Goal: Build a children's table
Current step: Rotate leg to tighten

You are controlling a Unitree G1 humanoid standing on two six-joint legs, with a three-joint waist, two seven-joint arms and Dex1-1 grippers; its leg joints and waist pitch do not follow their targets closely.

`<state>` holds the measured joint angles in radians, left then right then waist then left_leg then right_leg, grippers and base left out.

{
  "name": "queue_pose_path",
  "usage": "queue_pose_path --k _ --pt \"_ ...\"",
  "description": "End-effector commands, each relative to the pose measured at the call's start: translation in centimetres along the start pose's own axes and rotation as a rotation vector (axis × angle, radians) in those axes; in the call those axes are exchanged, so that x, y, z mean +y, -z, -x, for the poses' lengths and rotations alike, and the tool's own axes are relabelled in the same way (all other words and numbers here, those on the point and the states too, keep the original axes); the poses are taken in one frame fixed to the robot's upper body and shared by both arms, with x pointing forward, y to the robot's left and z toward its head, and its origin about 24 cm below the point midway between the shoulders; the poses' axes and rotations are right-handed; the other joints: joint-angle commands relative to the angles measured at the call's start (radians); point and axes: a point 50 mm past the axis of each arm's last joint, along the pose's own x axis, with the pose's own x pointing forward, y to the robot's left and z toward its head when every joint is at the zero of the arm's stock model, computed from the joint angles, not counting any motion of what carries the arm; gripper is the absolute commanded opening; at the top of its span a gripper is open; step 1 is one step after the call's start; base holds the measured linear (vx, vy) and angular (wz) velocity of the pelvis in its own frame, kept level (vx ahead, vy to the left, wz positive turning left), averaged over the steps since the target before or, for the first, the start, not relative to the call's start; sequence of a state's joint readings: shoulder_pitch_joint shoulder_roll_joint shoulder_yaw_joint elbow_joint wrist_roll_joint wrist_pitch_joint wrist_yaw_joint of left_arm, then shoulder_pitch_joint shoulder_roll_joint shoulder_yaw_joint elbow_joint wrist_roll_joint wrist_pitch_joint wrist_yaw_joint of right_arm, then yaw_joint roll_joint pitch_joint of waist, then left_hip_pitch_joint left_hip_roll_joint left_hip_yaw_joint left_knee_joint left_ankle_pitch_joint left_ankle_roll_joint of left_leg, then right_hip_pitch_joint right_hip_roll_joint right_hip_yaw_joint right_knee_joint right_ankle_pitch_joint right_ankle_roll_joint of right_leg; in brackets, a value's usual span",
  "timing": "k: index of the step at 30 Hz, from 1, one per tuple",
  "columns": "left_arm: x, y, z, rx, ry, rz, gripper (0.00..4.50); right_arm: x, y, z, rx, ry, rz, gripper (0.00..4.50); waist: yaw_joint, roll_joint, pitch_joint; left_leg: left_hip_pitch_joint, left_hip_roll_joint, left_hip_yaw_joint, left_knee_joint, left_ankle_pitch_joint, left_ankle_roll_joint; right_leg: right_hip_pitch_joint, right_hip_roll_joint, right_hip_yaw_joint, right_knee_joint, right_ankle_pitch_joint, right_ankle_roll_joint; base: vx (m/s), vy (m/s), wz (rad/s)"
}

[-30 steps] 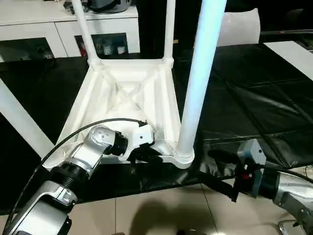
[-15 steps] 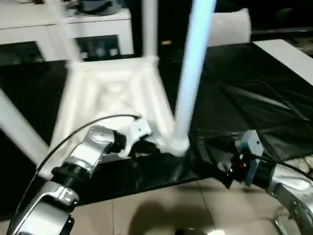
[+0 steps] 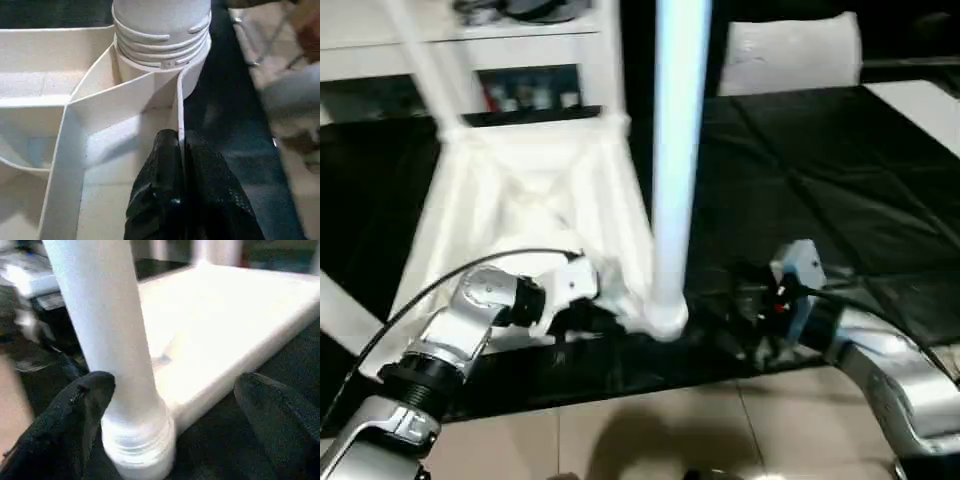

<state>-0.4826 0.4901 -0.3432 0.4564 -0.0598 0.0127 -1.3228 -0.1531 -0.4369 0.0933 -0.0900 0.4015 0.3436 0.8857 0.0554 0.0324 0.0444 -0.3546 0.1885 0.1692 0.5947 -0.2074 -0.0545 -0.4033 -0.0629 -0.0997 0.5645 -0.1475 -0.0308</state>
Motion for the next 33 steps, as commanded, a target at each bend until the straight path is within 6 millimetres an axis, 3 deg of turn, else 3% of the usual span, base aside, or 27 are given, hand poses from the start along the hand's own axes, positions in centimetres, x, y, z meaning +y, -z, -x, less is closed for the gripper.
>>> queue_pose_path --k 1,4,5,8,11,13,19,24,33 --pt "0.0 -1.4 -1.0 -0.011 0.131 -0.107 0.0 0.4 0.0 -0.5 -0.008 -0.135 -0.009 3.99 -0.004 -0.016 -0.061 0.005 0.042 -0.005 -0.063 -0.109 0.098 0.057 -0.083 0.057 -0.052 -0.272 -0.171 0.0 0.0 0.0" --pt "0.1 -1.5 -1.1 0.003 0.157 -0.135 0.0 0.4 0.1 -0.5 0.007 -0.187 -0.011 3.84 0.006 -0.018 -0.058 0.008 0.045 -0.005 -0.065 -0.145 0.074 0.055 -0.084 0.057 -0.058 -0.333 -0.151 0.0 0.0 0.0" --pt "0.1 -1.6 -1.3 0.016 0.187 -0.155 0.0 0.4 0.3 -0.6 0.022 -0.234 -0.011 3.67 0.008 -0.027 -0.057 0.01 0.043 -0.004 -0.064 -0.157 0.067 0.053 -0.085 0.057 -0.06 -0.363 -0.142 0.0 0.0 0.0" --pt "0.3 -2.0 -1.7 0.027 0.222 -0.185 0.0 0.3 0.5 -0.7 0.049 -0.29 -0.007 3.46 0.017 -0.025 -0.053 0.015 0.045 -0.004 -0.065 -0.185 0.048 0.05 -0.09 0.058 -0.069 -0.445 -0.119 0.0 0.0 0.0" --pt "0.4 -2.3 -1.9 0.035 0.256 -0.21 0.0 -0.1 0.6 -0.9 0.072 -0.328 0.009 3.14 0.024 -0.035 -0.055 0.018 0.045 -0.001 -0.066 -0.19 0.042 0.047 -0.089 0.056 -0.069 -0.445 -0.116 0.0 0.0 0.0" --pt "0.4 -2.4 -2.0 0.04 0.28 -0.226 0.0 -0.3 0.6 -1.1 0.085 -0.349 0.016 3.03 0.027 -0.032 -0.056 0.021 0.047 -0.001 -0.066 -0.192 0.042 0.044 -0.091 0.056 -0.066 -0.43 -0.129 0.0 0.0 0.0" --pt "0.5 -2.5 -2.5 0.053 0.311 -0.247 0.0 -0.5 0.7 -1.5 0.105 -0.403 0.022 2.48 0.031 -0.037 -0.062 0.009 0.05 -0.001 -0.066 -0.155 0.046 0.055 -0.092 0.057 -0.047 -0.313 -0.164 0.0 0.0 0.0" --pt "0.6 -2.4 -2.7 0.08 0.322 -0.254 0.0 -0.3 0.8 -1.7 0.123 -0.451 0.016 2.07 0.033 -0.036 -0.057 0.01 0.048 0.0 -0.066 -0.172 0.044 0.054 -0.093 0.056 -0.057 -0.374 -0.149 0.0 0.0 0.0" --pt "1.7 -1.7 -2.1 0.106 0.184 -0.146 0.0 0.0 1.0 -1.9 0.079 -0.395 -0.049 1.96 0.032 -0.027 -0.048 0.016 0.048 -0.003 -0.071 -0.223 0.03 0.05 -0.091 0.054 -0.066 -0.418 -0.141 0.0 0.0 0.0"
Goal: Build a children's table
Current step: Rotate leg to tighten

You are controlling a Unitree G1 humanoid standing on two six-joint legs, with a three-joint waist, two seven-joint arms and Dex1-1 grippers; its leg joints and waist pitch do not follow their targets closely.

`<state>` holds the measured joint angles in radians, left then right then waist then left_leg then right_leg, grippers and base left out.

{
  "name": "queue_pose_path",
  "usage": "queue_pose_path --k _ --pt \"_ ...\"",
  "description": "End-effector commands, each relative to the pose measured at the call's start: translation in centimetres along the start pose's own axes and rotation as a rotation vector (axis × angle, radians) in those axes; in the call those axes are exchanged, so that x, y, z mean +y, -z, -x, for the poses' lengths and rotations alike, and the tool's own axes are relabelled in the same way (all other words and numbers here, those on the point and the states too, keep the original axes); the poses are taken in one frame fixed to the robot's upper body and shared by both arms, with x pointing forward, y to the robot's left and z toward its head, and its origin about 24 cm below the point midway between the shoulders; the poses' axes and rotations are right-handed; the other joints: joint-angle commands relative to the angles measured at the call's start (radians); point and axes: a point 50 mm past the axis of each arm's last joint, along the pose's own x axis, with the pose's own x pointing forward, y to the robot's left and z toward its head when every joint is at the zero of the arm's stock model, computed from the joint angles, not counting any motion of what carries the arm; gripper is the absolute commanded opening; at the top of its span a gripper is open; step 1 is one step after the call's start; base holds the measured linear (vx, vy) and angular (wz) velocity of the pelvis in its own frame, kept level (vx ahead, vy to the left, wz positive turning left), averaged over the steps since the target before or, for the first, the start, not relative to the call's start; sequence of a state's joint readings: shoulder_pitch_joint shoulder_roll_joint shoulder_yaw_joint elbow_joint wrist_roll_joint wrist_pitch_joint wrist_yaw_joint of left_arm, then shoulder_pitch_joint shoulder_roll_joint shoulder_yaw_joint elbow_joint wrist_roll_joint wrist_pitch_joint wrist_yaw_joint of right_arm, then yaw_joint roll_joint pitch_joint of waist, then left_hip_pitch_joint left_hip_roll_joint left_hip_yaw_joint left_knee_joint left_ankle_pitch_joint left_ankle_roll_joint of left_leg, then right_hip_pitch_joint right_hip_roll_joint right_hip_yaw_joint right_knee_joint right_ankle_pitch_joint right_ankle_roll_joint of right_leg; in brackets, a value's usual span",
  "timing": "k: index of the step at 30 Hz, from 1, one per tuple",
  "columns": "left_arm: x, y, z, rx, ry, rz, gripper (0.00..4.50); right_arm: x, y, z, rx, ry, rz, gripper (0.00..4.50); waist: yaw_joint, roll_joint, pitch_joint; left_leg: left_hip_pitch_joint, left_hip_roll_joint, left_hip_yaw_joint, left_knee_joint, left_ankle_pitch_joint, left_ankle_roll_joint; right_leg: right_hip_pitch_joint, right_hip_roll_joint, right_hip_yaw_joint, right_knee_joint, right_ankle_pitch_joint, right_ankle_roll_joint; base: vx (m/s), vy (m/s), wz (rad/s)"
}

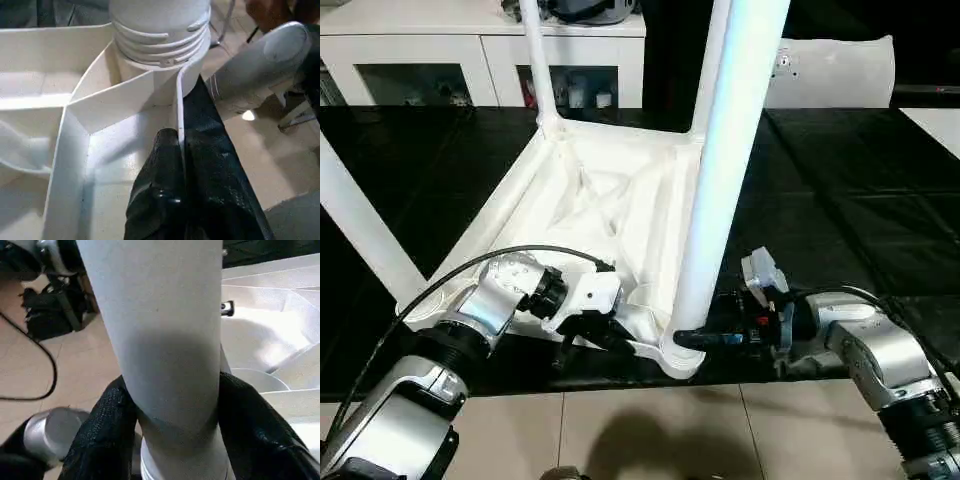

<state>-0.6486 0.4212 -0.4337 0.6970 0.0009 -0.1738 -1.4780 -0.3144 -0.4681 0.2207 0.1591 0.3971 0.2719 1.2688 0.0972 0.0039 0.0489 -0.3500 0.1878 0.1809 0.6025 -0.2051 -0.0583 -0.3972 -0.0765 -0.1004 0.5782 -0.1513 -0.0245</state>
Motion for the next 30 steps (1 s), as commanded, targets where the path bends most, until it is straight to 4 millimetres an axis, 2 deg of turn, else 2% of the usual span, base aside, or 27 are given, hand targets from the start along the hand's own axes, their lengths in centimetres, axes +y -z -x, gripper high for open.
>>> queue_pose_path --k 1,2,3,4,5,6,7,8,9,10,11,12,13,14,15,16,17,19,20,21,22,23,25,26,27,30 --pt "0.9 -0.2 0.0 0.03 -0.1 0.039 0.0 0.2 0.3 -0.5 -0.014 0.084 -0.036 1.96 -0.012 0.007 -0.049 0.013 0.05 -0.016 -0.082 -0.237 0.027 0.042 -0.077 0.055 -0.082 -0.429 -0.143 0.0 0.0 0.0" --pt "0.9 -0.2 0.0 0.03 -0.1 0.039 0.0 0.2 0.3 -0.5 -0.014 0.084 -0.036 1.96 -0.014 0.003 -0.048 0.016 0.048 -0.017 -0.082 -0.255 0.019 0.04 -0.077 0.054 -0.086 -0.456 -0.134 0.0 0.0 0.0" --pt "1.3 -0.6 0.0 -0.02 -0.189 0.106 0.0 0.3 0.8 -1.2 0.006 0.192 -0.042 1.96 -0.017 0.006 -0.046 0.015 0.047 -0.019 -0.083 -0.263 0.015 0.041 -0.078 0.053 -0.087 -0.472 -0.13 0.0 0.0 0.0" --pt "1.4 -0.7 0.0 -0.035 -0.215 0.124 0.0 0.3 1.0 -1.4 0.01 0.228 -0.044 1.96 -0.022 0.008 -0.042 0.012 0.047 -0.021 -0.087 -0.271 0.003 0.042 -0.077 0.051 -0.09 -0.496 -0.117 0.0 0.0 0.0" --pt "1.6 -1.0 -0.2 -0.053 -0.258 0.151 0.0 0.2 1.1 -2.0 -0.005 0.295 -0.073 1.96 -0.03 0.005 -0.042 0.01 0.041 -0.025 -0.087 -0.288 0.003 0.044 -0.078 0.046 -0.095 -0.542 -0.096 0.0 0.0 0.0" --pt "1.7 -1.2 -0.4 -0.063 -0.288 0.169 0.0 0.1 1.1 -2.4 -0.02 0.343 -0.101 1.95 -0.039 0.005 -0.04 0.007 0.04 -0.027 -0.088 -0.292 -0.003 0.043 -0.076 0.044 -0.098 -0.569 -0.079 0.0 0.0 0.0" --pt "1.7 -1.3 -0.4 -0.066 -0.297 0.175 0.0 0.1 1.1 -2.6 -0.025 0.358 -0.11 1.94 -0.044 0.007 -0.039 0.012 0.038 -0.027 -0.086 -0.303 -0.004 0.037 -0.076 0.042 -0.104 -0.592 -0.074 0.0 0.0 0.0" --pt "1.8 -1.3 -0.4 -0.068 -0.304 0.18 0.0 0.1 1.1 -2.7 -0.028 0.369 -0.118 1.94 -0.057 0.004 -0.039 0.01 0.031 -0.028 -0.081 -0.31 0.001 0.039 -0.076 0.037 -0.11 -0.621 -0.059 0.0 0.0 0.0" --pt "2.4 -2.0 -1.4 -0.104 -0.386 0.212 0.0 -0.4 1.0 -4.2 -0.065 0.476 -0.16 1.94 -0.069 0.006 -0.035 0.004 0.033 -0.03 -0.084 -0.315 0.004 0.037 -0.073 0.037 -0.112 -0.625 -0.054 0.0 0.0 0.0" --pt "2.6 -2.3 -1.8 -0.119 -0.422 0.228 0.0 -0.5 0.9 -4.9 -0.078 0.522 -0.179 1.94 -0.077 0.006 -0.034 0.005 0.031 -0.029 -0.082 -0.321 0.001 0.033 -0.071 0.035 -0.115 -0.633 -0.054 0.0 0.0 0.0" --pt "2.9 -2.6 -2.2 -0.137 -0.459 0.246 0.0 -0.7 0.8 -5.6 -0.088 0.574 -0.196 1.94 -0.088 0.006 -0.033 0.006 0.026 -0.034 -0.078 -0.34 -0.008 0.032 -0.073 0.025 -0.121 -0.678 -0.036 0.0 0.0 0.0" --pt "3.0 -3.0 -2.6 -0.149 -0.484 0.26 0.0 -0.9 0.7 -6.2 -0.099 0.616 -0.209 1.94 -0.094 0.003 -0.034 0.006 0.023 -0.034 -0.076 -0.342 -0.007 0.032 -0.073 0.021 -0.126 -0.692 -0.029 0.0 0.0 0.0" --pt "3.2 -3.3 -3.0 -0.154 -0.499 0.267 0.0 -1.3 0.5 -6.9 -0.11 0.656 -0.23 1.94 -0.103 0.007 -0.035 0.008 0.021 -0.038 -0.074 -0.343 -0.003 0.033 -0.075 0.018 -0.129 -0.696 -0.021 0.0 0.0 0.0" --pt "3.2 -3.4 -3.1 -0.156 -0.504 0.269 0.0 -1.4 0.4 -7.2 -0.114 0.676 -0.237 1.94 -0.109 0.008 -0.034 0.005 0.021 -0.038 -0.076 -0.343 0.007 0.033 -0.073 0.017 -0.132 -0.688 -0.021 0.0 0.0 0.0" --pt "3.8 -4.2 -4.0 -0.171 -0.562 0.288 0.0 -2.1 0.1 -8.2 -0.106 0.749 -0.25 1.94 -0.12 0.009 -0.033 -0.001 0.025 -0.041 -0.08 -0.351 0.014 0.038 -0.072 0.012 -0.132 -0.664 -0.025 0.0 0.0 0.0" --pt "4.2 -4.7 -4.4 -0.171 -0.596 0.29 0.0 -2.5 -0.1 -8.7 -0.109 0.78 -0.263 1.94 -0.133 0.014 -0.031 0.002 0.03 -0.045 -0.082 -0.375 0.01 0.036 -0.071 0.006 -0.13 -0.644 -0.035 0.0 0.0 0.0" --pt "4.4 -4.9 -4.6 -0.169 -0.618 0.29 0.0 -2.7 -0.2 -9.0 -0.111 0.797 -0.272 1.94 -0.137 0.014 -0.031 0.009 0.027 -0.046 -0.079 -0.395 0.01 0.035 -0.073 0.0 -0.137 -0.655 -0.028 0.0 0.0 0.0" --pt "4.9 -5.4 -5.1 -0.149 -0.652 0.269 0.0 -3.1 -0.9 -9.6 -0.136 0.814 -0.281 1.94 -0.144 0.016 -0.029 0.009 0.026 -0.043 -0.081 -0.384 0.023 0.035 -0.074 0.004 -0.139 -0.629 -0.039 0.0 0.0 0.0" --pt "5.0 -5.4 -5.2 -0.134 -0.66 0.256 0.0 -3.2 -1.2 -9.8 -0.153 0.827 -0.278 2.29 -0.149 0.02 -0.028 0.011 0.027 -0.042 -0.083 -0.389 0.032 0.035 -0.074 0.006 -0.141 -0.614 -0.045 0.0 0.0 0.0" --pt "5.1 -5.4 -5.2 -0.121 -0.662 0.247 0.0 -3.3 -1.4 -9.8 -0.171 0.839 -0.279 2.5 -0.153 0.019 -0.029 0.008 0.029 -0.043 -0.085 -0.387 0.035 0.037 -0.075 0.009 -0.138 -0.598 -0.05 0.0 0.0 0.0" --pt "5.1 -5.4 -5.2 -0.113 -0.663 0.242 0.0 -3.4 -1.5 -9.8 -0.183 0.847 -0.279 2.64 -0.151 0.02 -0.03 0.008 0.03 -0.043 -0.086 -0.378 0.036 0.038 -0.077 0.012 -0.135 -0.584 -0.058 0.0 0.0 0.0" --pt "5.2 -5.2 -5.1 -0.102 -0.665 0.232 0.0 -3.4 -1.5 -9.6 -0.196 0.851 -0.283 2.64 -0.15 0.025 -0.03 0.002 0.032 -0.044 -0.09 -0.368 0.042 0.042 -0.078 0.016 -0.129 -0.554 -0.072 0.0 0.0 0.0" --pt "5.1 -4.8 -4.6 -0.084 -0.662 0.213 0.0 -3.4 -1.5 -8.8 -0.215 0.851 -0.262 2.92 -0.147 0.022 -0.034 0.0 0.036 -0.043 -0.092 -0.342 0.044 0.045 -0.079 0.024 -0.12 -0.498 -0.094 0.0 0.0 0.0" --pt "5.0 -4.6 -4.4 -0.079 -0.66 0.207 0.0 -3.3 -1.5 -8.3 -0.221 0.847 -0.244 2.92 -0.146 0.023 -0.034 -0.001 0.037 -0.042 -0.092 -0.328 0.047 0.046 -0.08 0.027 -0.116 -0.475 -0.104 0.0 0.0 0.0" --pt "4.9 -4.3 -4.1 -0.078 -0.654 0.203 0.0 -3.2 -1.3 -7.7 -0.224 0.843 -0.224 3.12 -0.141 0.023 -0.035 -0.001 0.037 -0.036 -0.092 -0.303 0.058 0.048 -0.079 0.032 -0.112 -0.437 -0.124 0.0 0.0 0.0" --pt "4.6 -3.7 -3.4 -0.077 -0.629 0.186 0.0 -2.9 -1.0 -6.1 -0.222 0.823 -0.183 3.25 -0.132 0.021 -0.036 -0.006 0.035 -0.033 -0.091 -0.256 0.074 0.055 -0.081 0.035 -0.107 -0.419 -0.135 0.0 0.0 0.0"
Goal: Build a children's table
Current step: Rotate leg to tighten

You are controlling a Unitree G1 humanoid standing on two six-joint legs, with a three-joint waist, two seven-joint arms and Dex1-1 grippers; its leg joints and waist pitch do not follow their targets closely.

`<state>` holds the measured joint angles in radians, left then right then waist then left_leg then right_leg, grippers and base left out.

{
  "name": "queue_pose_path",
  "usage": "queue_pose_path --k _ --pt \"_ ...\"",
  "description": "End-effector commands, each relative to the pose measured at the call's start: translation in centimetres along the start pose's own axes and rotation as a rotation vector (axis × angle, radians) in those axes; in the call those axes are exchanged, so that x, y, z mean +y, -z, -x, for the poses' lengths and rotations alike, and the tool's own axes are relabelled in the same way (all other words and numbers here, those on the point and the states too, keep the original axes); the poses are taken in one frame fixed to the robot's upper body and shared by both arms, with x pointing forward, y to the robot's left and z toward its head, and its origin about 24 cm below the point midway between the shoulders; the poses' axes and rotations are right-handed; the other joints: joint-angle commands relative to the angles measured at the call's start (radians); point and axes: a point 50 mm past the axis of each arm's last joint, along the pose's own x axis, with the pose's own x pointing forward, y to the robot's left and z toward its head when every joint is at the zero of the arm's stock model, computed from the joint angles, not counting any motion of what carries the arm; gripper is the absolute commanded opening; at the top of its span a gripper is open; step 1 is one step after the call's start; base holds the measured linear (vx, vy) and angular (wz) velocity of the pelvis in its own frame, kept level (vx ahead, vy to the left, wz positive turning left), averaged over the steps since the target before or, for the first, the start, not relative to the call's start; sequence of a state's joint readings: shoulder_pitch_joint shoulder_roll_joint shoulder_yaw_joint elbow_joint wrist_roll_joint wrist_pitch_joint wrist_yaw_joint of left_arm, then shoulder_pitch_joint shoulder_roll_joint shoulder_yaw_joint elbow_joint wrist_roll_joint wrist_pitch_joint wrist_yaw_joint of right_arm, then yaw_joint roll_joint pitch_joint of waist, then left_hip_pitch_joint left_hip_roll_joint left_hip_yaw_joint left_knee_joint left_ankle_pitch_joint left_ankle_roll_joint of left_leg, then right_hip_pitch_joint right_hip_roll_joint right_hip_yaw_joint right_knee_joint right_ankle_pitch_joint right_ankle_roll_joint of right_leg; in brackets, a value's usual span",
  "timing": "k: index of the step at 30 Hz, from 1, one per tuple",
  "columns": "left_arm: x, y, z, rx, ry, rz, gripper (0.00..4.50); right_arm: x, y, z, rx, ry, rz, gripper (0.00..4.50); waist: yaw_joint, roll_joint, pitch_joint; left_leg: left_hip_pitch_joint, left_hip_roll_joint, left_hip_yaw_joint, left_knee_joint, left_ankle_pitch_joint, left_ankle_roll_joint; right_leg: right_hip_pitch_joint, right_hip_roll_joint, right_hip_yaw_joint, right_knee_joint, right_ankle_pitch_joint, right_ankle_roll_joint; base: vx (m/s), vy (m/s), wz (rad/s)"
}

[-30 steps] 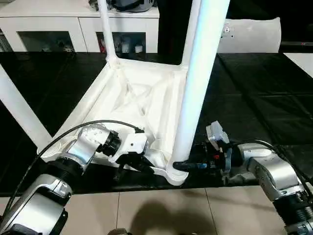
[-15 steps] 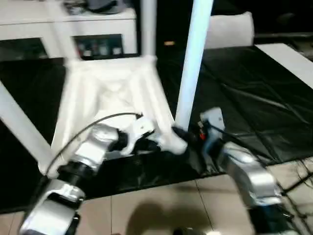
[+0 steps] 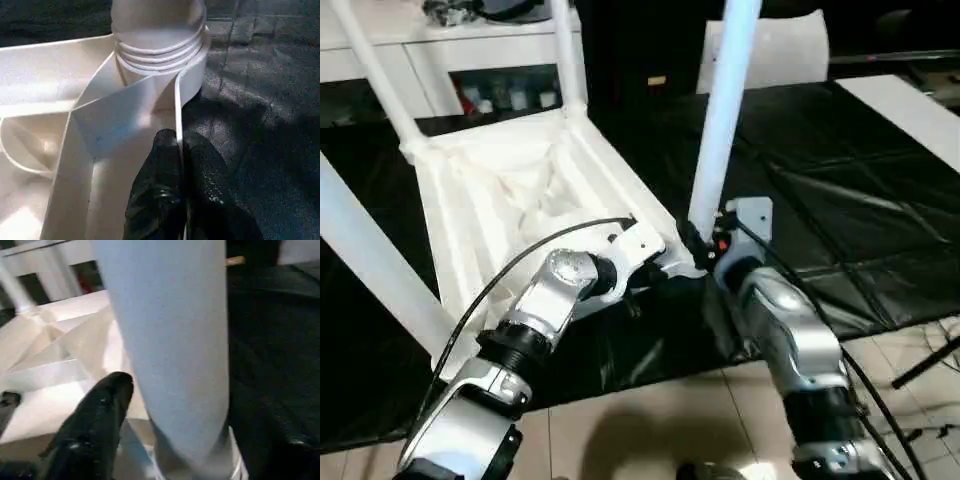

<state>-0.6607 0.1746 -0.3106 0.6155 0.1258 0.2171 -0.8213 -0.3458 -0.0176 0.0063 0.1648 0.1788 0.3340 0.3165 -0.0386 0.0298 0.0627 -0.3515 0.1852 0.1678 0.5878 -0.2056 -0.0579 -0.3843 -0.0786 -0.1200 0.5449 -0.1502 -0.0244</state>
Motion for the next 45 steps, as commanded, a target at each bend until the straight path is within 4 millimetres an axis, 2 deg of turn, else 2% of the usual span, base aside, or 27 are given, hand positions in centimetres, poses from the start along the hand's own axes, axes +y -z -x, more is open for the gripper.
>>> queue_pose_path --k 1,4,6,8,9,10,11,16,20,22,23,25,27,31,32,35,40,42,45 --pt "0.2 -0.8 0.2 -0.062 0.011 -0.048 0.0 1.8 0.9 0.2 0.036 -0.158 -0.013 3.39 0.01 -0.006 -0.052 -0.004 0.039 -0.017 -0.074 -0.233 0.083 0.043 -0.079 0.057 -0.073 -0.411 -0.133 0.0 0.0 0.0" --pt "0.2 -0.3 1.0 -0.076 0.099 -0.077 0.0 0.4 0.2 2.0 0.022 -0.254 0.039 3.67 0.024 -0.009 -0.058 -0.009 0.041 -0.013 -0.071 -0.161 0.103 0.048 -0.078 0.061 -0.059 -0.335 -0.151 0.0 0.0 0.0" --pt "0.2 0.0 1.4 -0.07 0.126 -0.075 0.0 -0.2 -0.1 2.6 0.028 -0.297 0.078 3.78 0.035 -0.008 -0.063 -0.013 0.041 -0.011 -0.065 -0.103 0.125 0.05 -0.077 0.061 -0.047 -0.245 -0.178 0.0 0.0 0.0" --pt "0.0 0.3 1.7 -0.06 0.19 -0.131 0.0 -1.0 -0.5 3.5 0.046 -0.362 0.125 4.0 0.04 -0.013 -0.065 -0.016 0.039 -0.009 -0.061 -0.086 0.132 0.048 -0.077 0.064 -0.042 -0.219 -0.188 0.0 0.0 0.0" --pt "-0.1 0.5 1.9 -0.05 0.218 -0.151 0.0 -1.3 -0.6 3.8 0.054 -0.388 0.141 4.0 0.045 -0.011 -0.066 -0.016 0.04 -0.009 -0.06 -0.068 0.141 0.05 -0.075 0.063 -0.037 -0.197 -0.191 0.0 0.0 0.0" --pt "-0.2 0.6 2.1 -0.054 0.258 -0.175 0.0 -1.7 -0.8 4.2 0.062 -0.425 0.165 4.03 0.05 -0.009 -0.065 -0.014 0.043 -0.008 -0.06 -0.064 0.15 0.046 -0.075 0.062 -0.037 -0.192 -0.195 0.0 0.0 0.0" --pt "-0.2 0.7 2.4 -0.061 0.298 -0.179 0.0 -2.2 -1.1 4.7 0.073 -0.461 0.194 4.03 0.052 -0.012 -0.064 -0.013 0.044 -0.007 -0.059 -0.074 0.155 0.046 -0.075 0.061 -0.038 -0.205 -0.196 0.0 0.0 0.0" --pt "-0.4 0.9 3.4 -0.064 0.476 -0.223 0.0 -3.2 -1.7 6.1 0.134 -0.662 0.231 4.03 0.078 -0.013 -0.064 -0.005 0.051 -0.005 -0.059 -0.084 0.154 0.041 -0.077 0.063 -0.035 -0.216 -0.207 0.0 0.0 0.0" --pt "-0.3 1.2 3.8 -0.029 0.542 -0.263 0.0 -3.7 -1.7 6.2 0.163 -0.734 0.237 4.03 0.091 -0.014 -0.064 -0.003 0.055 -0.004 -0.06 -0.097 0.134 0.039 -0.079 0.063 -0.033 -0.227 -0.21 0.0 0.0 0.0" --pt "-0.1 1.2 4.2 0.0 0.612 -0.298 0.0 -3.8 -1.5 6.3 0.216 -0.823 0.242 4.03 0.1 -0.02 -0.064 -0.003 0.054 -0.002 -0.06 -0.102 0.126 0.04 -0.08 0.063 -0.033 -0.246 -0.203 0.0 0.0 0.0" --pt "-0.1 1.2 4.2 0.0 0.612 -0.298 0.0 -3.8 -1.5 6.3 0.216 -0.823 0.242 3.76 0.102 -0.02 -0.065 -0.004 0.053 -0.003 -0.059 -0.096 0.124 0.041 -0.08 0.063 -0.032 -0.246 -0.2 0.0 0.0 0.0" --pt "0.0 1.2 4.4 0.022 0.654 -0.328 0.0 -3.9 -1.4 6.3 0.248 -0.875 0.249 3.76 0.104 -0.024 -0.064 -0.005 0.053 -0.002 -0.058 -0.093 0.124 0.041 -0.081 0.063 -0.032 -0.241 -0.199 0.0 0.0 0.0" --pt "0.0 1.2 4.4 0.029 0.665 -0.337 0.0 -3.9 -1.4 6.2 0.255 -0.888 0.248 3.39 0.108 -0.025 -0.066 -0.005 0.055 -0.002 -0.058 -0.082 0.123 0.042 -0.083 0.064 -0.028 -0.229 -0.204 0.0 0.0 0.0" --pt "-0.1 0.8 4.4 0.036 0.723 -0.366 0.0 -3.8 -1.5 5.8 0.279 -0.964 0.248 3.19 0.118 -0.028 -0.067 -0.004 0.056 -0.001 -0.055 -0.063 0.129 0.04 -0.082 0.064 -0.023 -0.208 -0.215 0.0 0.0 0.0" --pt "-0.1 0.8 4.4 0.036 0.723 -0.366 0.0 -3.8 -1.5 5.8 0.279 -0.964 0.248 2.95 0.121 -0.028 -0.067 -0.003 0.057 -0.001 -0.056 -0.062 0.13 0.039 -0.083 0.065 -0.022 -0.207 -0.216 0.0 0.0 0.0" --pt "-0.2 0.7 4.2 0.032 0.739 -0.373 0.0 -3.6 -1.5 5.7 0.289 -0.998 0.241 2.83 0.127 -0.03 -0.065 -0.004 0.056 -0.001 -0.055 -0.063 0.127 0.04 -0.083 0.065 -0.021 -0.212 -0.217 0.0 0.0 0.0" --pt "-0.2 0.6 4.1 0.034 0.757 -0.384 0.0 -3.1 -1.2 5.7 0.31 -1.053 0.227 2.42 0.127 -0.034 -0.061 -0.004 0.055 -0.002 -0.057 -0.093 0.107 0.039 -0.083 0.064 -0.028 -0.27 -0.2 0.0 0.0 0.0" --pt "-0.2 0.7 4.1 0.037 0.761 -0.386 0.0 -3.0 -1.0 5.8 0.314 -1.07 0.217 2.39 0.127 -0.033 -0.06 -0.004 0.056 -0.002 -0.058 -0.098 0.104 0.038 -0.083 0.065 -0.029 -0.277 -0.197 0.0 0.0 0.0" --pt "-0.1 0.7 4.2 0.039 0.763 -0.387 0.0 -2.9 -1.0 5.8 0.317 -1.08 0.21 2.06 0.128 -0.032 -0.061 -0.004 0.055 -0.002 -0.057 -0.095 0.105 0.038 -0.083 0.065 -0.028 -0.27 -0.198 0.0 0.0 0.0"
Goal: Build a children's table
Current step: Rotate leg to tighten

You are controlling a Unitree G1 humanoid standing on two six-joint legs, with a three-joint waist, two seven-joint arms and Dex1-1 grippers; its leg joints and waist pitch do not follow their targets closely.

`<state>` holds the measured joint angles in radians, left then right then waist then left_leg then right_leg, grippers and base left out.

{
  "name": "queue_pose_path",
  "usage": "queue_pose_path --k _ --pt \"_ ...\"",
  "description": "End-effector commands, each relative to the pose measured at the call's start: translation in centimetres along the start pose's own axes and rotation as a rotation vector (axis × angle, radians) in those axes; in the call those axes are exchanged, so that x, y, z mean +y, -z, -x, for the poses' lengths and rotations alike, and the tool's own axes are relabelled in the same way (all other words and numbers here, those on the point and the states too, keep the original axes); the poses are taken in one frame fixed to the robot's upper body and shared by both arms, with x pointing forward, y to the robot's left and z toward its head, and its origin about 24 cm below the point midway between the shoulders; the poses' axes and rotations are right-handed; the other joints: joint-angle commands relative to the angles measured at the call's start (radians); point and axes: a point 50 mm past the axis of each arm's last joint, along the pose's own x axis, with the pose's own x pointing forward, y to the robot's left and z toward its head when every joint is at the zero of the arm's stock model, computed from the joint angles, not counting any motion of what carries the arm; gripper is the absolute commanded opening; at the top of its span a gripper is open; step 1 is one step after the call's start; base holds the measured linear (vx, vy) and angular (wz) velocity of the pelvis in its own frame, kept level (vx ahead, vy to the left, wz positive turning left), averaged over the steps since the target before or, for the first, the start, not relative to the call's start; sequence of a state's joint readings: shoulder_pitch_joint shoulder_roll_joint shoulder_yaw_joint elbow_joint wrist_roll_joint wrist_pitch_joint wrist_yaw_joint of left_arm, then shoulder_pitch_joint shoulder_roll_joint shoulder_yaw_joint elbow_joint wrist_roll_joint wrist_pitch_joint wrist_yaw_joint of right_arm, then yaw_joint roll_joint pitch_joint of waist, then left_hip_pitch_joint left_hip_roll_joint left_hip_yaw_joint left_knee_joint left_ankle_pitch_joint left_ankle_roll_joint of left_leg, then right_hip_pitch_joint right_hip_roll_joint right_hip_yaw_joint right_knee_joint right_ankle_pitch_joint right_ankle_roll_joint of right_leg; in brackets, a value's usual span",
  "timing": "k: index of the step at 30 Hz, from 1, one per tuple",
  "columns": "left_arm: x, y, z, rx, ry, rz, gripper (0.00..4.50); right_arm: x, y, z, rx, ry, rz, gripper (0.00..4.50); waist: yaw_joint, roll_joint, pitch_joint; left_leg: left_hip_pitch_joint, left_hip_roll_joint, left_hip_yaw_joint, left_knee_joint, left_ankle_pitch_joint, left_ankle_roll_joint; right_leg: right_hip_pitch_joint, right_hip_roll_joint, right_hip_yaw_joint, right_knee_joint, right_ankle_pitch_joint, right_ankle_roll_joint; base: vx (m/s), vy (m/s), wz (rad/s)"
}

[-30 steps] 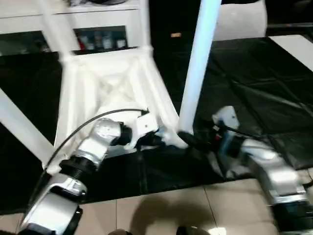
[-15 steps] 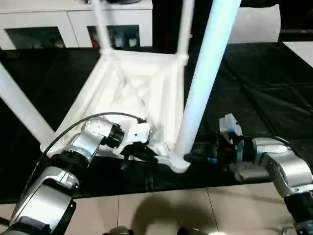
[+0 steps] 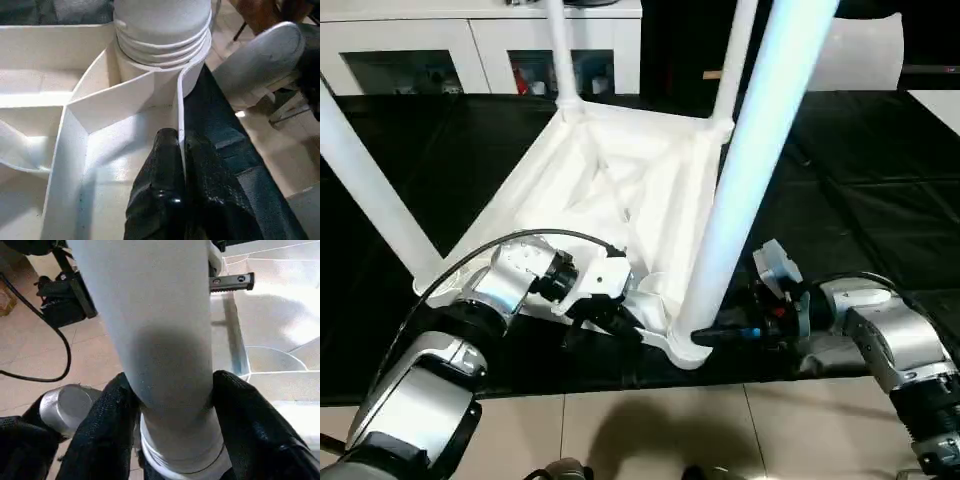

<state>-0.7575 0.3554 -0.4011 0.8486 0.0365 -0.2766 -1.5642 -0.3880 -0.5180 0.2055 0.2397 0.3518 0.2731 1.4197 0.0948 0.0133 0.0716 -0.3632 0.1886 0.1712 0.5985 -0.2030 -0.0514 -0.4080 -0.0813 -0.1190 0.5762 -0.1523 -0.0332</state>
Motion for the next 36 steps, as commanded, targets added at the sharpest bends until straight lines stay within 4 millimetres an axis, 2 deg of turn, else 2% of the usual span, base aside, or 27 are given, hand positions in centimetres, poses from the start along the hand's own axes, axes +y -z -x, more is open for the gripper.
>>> queue_pose_path --k 1,4,7,8,11,13,14,15,16,17,18,19,20,21,23,24,25,26,27,28,29,31,32,33,34,35,36 --pt "0.2 -0.9 -0.4 0.038 0.08 -0.058 0.0 0.1 -0.3 -0.3 -0.006 -0.04 0.003 2.01 -0.006 -0.016 -0.07 0.008 0.052 -0.006 -0.067 -0.096 0.1 0.062 -0.08 0.063 -0.058 -0.263 -0.191 0.0 0.0 0.0" --pt "0.2 -0.7 -0.4 0.041 0.079 -0.053 0.0 0.3 -0.1 -0.6 -0.014 -0.056 -0.009 1.96 -0.004 -0.012 -0.07 0.007 0.051 -0.007 -0.067 -0.093 0.102 0.063 -0.081 0.063 -0.057 -0.249 -0.195 0.0 0.0 0.0" --pt "0.3 -0.6 -0.4 0.03 0.066 -0.033 0.0 0.6 0.1 -0.9 -0.021 -0.067 -0.024 1.95 -0.005 -0.013 -0.07 0.007 0.052 -0.007 -0.068 -0.101 0.097 0.064 -0.081 0.063 -0.058 -0.253 -0.196 0.0 0.0 0.0" --pt "0.4 -0.7 -0.5 0.018 0.041 -0.021 0.0 0.8 0.1 -1.0 -0.037 -0.062 -0.039 1.94 -0.005 -0.009 -0.07 0.007 0.053 -0.007 -0.068 -0.099 0.096 0.064 -0.08 0.063 -0.057 -0.248 -0.199 0.0 0.0 0.0" --pt "1.0 -0.8 -0.7 -0.005 -0.056 0.023 0.0 1.2 0.2 -1.5 -0.096 -0.006 -0.082 1.94 -0.004 -0.009 -0.067 0.007 0.054 -0.008 -0.07 -0.108 0.094 0.063 -0.081 0.063 -0.06 -0.254 -0.198 0.0 0.0 0.0" --pt "1.8 -1.0 -1.1 -0.031 -0.161 0.087 0.0 1.0 0.5 -2.6 -0.141 0.133 -0.1 1.94 -0.004 -0.008 -0.058 0.013 0.052 -0.006 -0.074 -0.151 0.074 0.057 -0.08 0.063 -0.073 -0.331 -0.176 0.0 0.0 0.0" --pt "1.9 -1.0 -1.2 -0.039 -0.179 0.102 0.0 1.0 0.6 -2.8 -0.144 0.162 -0.101 1.94 -0.01 -0.01 -0.053 0.014 0.048 -0.009 -0.079 -0.187 0.05 0.059 -0.083 0.06 -0.082 -0.42 -0.148 0.0 0.0 0.0" --pt "2.1 -1.1 -1.3 -0.049 -0.197 0.12 0.0 1.0 0.7 -3.1 -0.147 0.192 -0.102 1.94 -0.013 -0.011 -0.05 0.018 0.044 -0.01 -0.08 -0.208 0.041 0.058 -0.083 0.056 -0.091 -0.475 -0.131 0.0 0.0 0.0" --pt "2.1 -1.1 -1.3 -0.049 -0.198 0.12 0.0 1.0 0.7 -3.1 -0.147 0.193 -0.102 1.94 -0.022 -0.013 -0.047 0.022 0.038 -0.012 -0.08 -0.238 0.03 0.057 -0.084 0.052 -0.103 -0.569 -0.095 0.0 0.0 0.0" --pt "2.4 -1.5 -1.8 -0.067 -0.233 0.139 0.0 0.7 1.0 -3.9 -0.155 0.276 -0.127 1.94 -0.03 -0.013 -0.043 0.019 0.036 -0.015 -0.081 -0.253 0.021 0.056 -0.083 0.049 -0.112 -0.624 -0.065 0.0 0.0 0.0" --pt "2.9 -2.0 -2.3 -0.086 -0.283 0.154 0.0 0.5 1.2 -5.0 -0.174 0.36 -0.173 1.94 -0.034 -0.011 -0.043 0.019 0.035 -0.017 -0.081 -0.259 0.015 0.055 -0.082 0.047 -0.114 -0.638 -0.057 0.0 0.0 0.0" --pt "3.0 -2.2 -2.5 -0.092 -0.3 0.159 0.0 0.5 1.3 -5.3 -0.181 0.383 -0.19 1.94 -0.048 -0.011 -0.042 0.026 0.033 -0.019 -0.08 -0.287 0.007 0.047 -0.081 0.042 -0.123 -0.668 -0.044 0.0 0.0 0.0" --pt "3.1 -2.3 -2.7 -0.095 -0.31 0.164 0.0 0.4 1.3 -5.6 -0.184 0.401 -0.199 1.94 -0.06 -0.012 -0.042 0.021 0.031 -0.025 -0.08 -0.306 0.004 0.053 -0.082 0.034 -0.127 -0.687 -0.029 0.0 0.0 0.0" --pt "3.5 -2.8 -3.3 -0.11 -0.361 0.186 0.0 0.1 1.3 -6.6 -0.201 0.476 -0.23 1.94 -0.074 -0.008 -0.041 0.015 0.034 -0.028 -0.083 -0.316 0.003 0.055 -0.08 0.031 -0.127 -0.677 -0.023 0.0 0.0 0.0" --pt "4.0 -3.4 -3.9 -0.128 -0.426 0.216 0.0 -0.5 1.2 -7.8 -0.221 0.585 -0.28 1.94 -0.09 -0.001 -0.04 0.021 0.033 -0.031 -0.082 -0.352 -0.001 0.051 -0.081 0.02 -0.139 -0.691 -0.015 0.0 0.0 0.0" --pt "4.2 -3.7 -4.1 -0.136 -0.45 0.228 0.0 -0.8 1.1 -8.1 -0.228 0.631 -0.305 1.94 -0.103 -0.003 -0.039 0.024 0.03 -0.034 -0.08 -0.373 0.001 0.051 -0.081 0.011 -0.146 -0.695 -0.011 0.0 0.0 0.0" --pt "4.5 -4.0 -4.3 -0.142 -0.486 0.246 0.0 -1.1 1.0 -8.7 -0.233 0.691 -0.335 1.94 -0.108 -0.001 -0.037 0.023 0.03 -0.036 -0.081 -0.383 0.003 0.052 -0.079 0.008 -0.148 -0.696 -0.008 0.0 0.0 0.0" --pt "4.7 -4.2 -4.5 -0.15 -0.52 0.256 0.0 -1.4 0.9 -9.1 -0.23 0.72 -0.341 1.94 -0.121 0.008 -0.036 0.03 0.037 -0.042 -0.085 -0.427 0.003 0.053 -0.081 -0.003 -0.153 -0.683 -0.011 0.0 0.0 0.0" --pt "4.9 -4.4 -4.6 -0.156 -0.551 0.265 0.0 -1.7 0.7 -9.4 -0.229 0.744 -0.347 1.94 -0.129 0.017 -0.036 0.03 0.041 -0.045 -0.086 -0.452 0.002 0.058 -0.08 -0.009 -0.151 -0.662 -0.013 -0.017 0.053 -0.09" --pt "5.4 -4.9 -4.8 -0.167 -0.637 0.285 0.0 -2.4 0.2 -10.2 -0.234 0.803 -0.366 1.94 -0.146 0.019 -0.033 0.022 0.051 -0.056 -0.095 -0.51 -0.005 0.07 -0.08 -0.023 -0.146 -0.621 -0.008 -0.017 0.053 -0.09" --pt "5.6 -5.0 -4.8 -0.169 -0.672 0.292 0.0 -2.7 0.0 -10.6 -0.239 0.825 -0.374 1.94 -0.159 0.026 -0.031 0.025 0.061 -0.064 -0.106 -0.582 -0.015 0.074 -0.079 -0.027 -0.137 -0.578 -0.014 -0.018 0.057 -0.07" --pt "5.7 -5.1 -4.9 -0.162 -0.714 0.297 0.0 -3.2 -0.9 -11.1 -0.28 0.853 -0.373 1.94 -0.172 0.026 -0.029 0.031 0.064 -0.067 -0.114 -0.636 -0.023 0.076 -0.086 -0.018 -0.128 -0.533 -0.03 0.0 0.0 0.0" --pt "5.7 -5.1 -4.9 -0.162 -0.714 0.297 0.0 -3.2 -0.9 -11.1 -0.28 0.853 -0.373 1.94 -0.18 0.021 -0.029 0.037 0.049 -0.059 -0.103 -0.616 -0.019 0.065 -0.094 -0.016 -0.143 -0.569 -0.037 0.0 0.0 0.0" --pt "5.7 -4.9 -4.8 -0.15 -0.735 0.291 0.0 -3.3 -1.4 -11.2 -0.309 0.865 -0.365 2.29 -0.183 0.013 -0.032 0.033 0.035 -0.054 -0.089 -0.541 -0.009 0.063 -0.106 -0.015 -0.155 -0.622 -0.035 0.0 0.0 0.0" --pt "5.6 -4.9 -4.8 -0.148 -0.736 0.289 0.0 -3.3 -1.4 -11.2 -0.312 0.865 -0.364 2.29 -0.181 0.015 -0.032 0.028 0.031 -0.052 -0.085 -0.501 0.001 0.066 -0.112 -0.014 -0.158 -0.636 -0.033 0.0 0.0 0.0" --pt "5.5 -4.7 -4.7 -0.138 -0.739 0.279 0.0 -3.3 -1.5 -11.2 -0.323 0.87 -0.361 2.29 -0.177 0.013 -0.035 0.02 0.029 -0.049 -0.083 -0.433 0.017 0.068 -0.112 -0.009 -0.158 -0.635 -0.032 0.0 0.0 0.0" --pt "5.4 -4.4 -4.5 -0.129 -0.739 0.275 0.0 -3.2 -1.4 -10.9 -0.325 0.867 -0.349 2.29 -0.175 0.008 -0.038 0.016 0.031 -0.048 -0.085 -0.403 0.023 0.07 -0.111 -0.005 -0.154 -0.615 -0.038 0.0 0.0 0.0"
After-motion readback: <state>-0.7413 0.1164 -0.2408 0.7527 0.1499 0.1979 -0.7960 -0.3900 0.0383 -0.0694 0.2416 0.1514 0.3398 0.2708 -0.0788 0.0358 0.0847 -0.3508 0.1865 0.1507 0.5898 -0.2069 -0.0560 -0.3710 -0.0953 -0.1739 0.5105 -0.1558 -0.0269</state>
